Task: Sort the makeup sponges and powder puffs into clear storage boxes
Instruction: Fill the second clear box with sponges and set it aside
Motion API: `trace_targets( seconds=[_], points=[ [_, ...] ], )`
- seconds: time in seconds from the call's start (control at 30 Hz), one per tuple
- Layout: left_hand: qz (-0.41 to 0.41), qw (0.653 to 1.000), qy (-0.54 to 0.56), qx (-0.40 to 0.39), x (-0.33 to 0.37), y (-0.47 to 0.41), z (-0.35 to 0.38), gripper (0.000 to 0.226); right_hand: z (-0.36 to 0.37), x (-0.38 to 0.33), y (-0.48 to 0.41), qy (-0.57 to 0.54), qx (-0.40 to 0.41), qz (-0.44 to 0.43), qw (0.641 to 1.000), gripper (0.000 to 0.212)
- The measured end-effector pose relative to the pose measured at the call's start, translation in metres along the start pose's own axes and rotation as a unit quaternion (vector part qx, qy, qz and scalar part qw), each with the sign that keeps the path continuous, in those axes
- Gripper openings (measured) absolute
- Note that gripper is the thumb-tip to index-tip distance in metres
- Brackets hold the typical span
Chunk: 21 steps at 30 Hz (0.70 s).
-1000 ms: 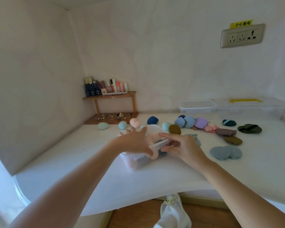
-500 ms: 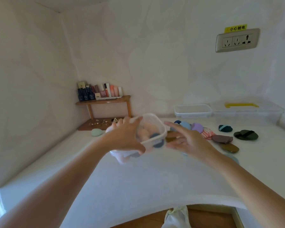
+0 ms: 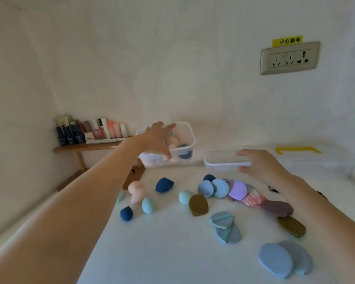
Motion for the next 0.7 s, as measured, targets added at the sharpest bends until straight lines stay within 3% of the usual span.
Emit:
trace_targets(
  seconds=[0.17, 0.37, 0.53, 0.7],
  points=[
    [0.002, 1.000, -0.004, -0.029, 0.001, -0.038, 0.034, 0.114, 0.027, 0.005, -0.029, 0.036, -0.043, -0.022, 0.998, 0.048],
    [0.036, 0.994, -0.035, -0.098, 0.004, -0.058, 0.070, 0.111, 0.030, -0.003, -0.043, 0.138, -0.021, -0.054, 0.989, 0.042],
    [0.041, 0.982, 0.010, -0.182, 0.003, -0.057, 0.100, 0.111, 0.035, -0.015, -0.041, 0.217, 0.001, -0.077, 0.973, 0.043],
    [0.063, 0.982, 0.068, -0.166, 0.004, -0.062, 0.101, 0.100, 0.037, -0.017, -0.039, 0.249, 0.053, -0.091, 0.963, 0.035]
  ],
)
Point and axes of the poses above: each hand's wrist, its own y-axis away from the middle knuckle, its own z-axis out of the palm, x = y × z, the point moved 8 cm from there along -y, towards the middle knuckle, and after that the axes turned 8 degrees about y, right-handed, at the moved point
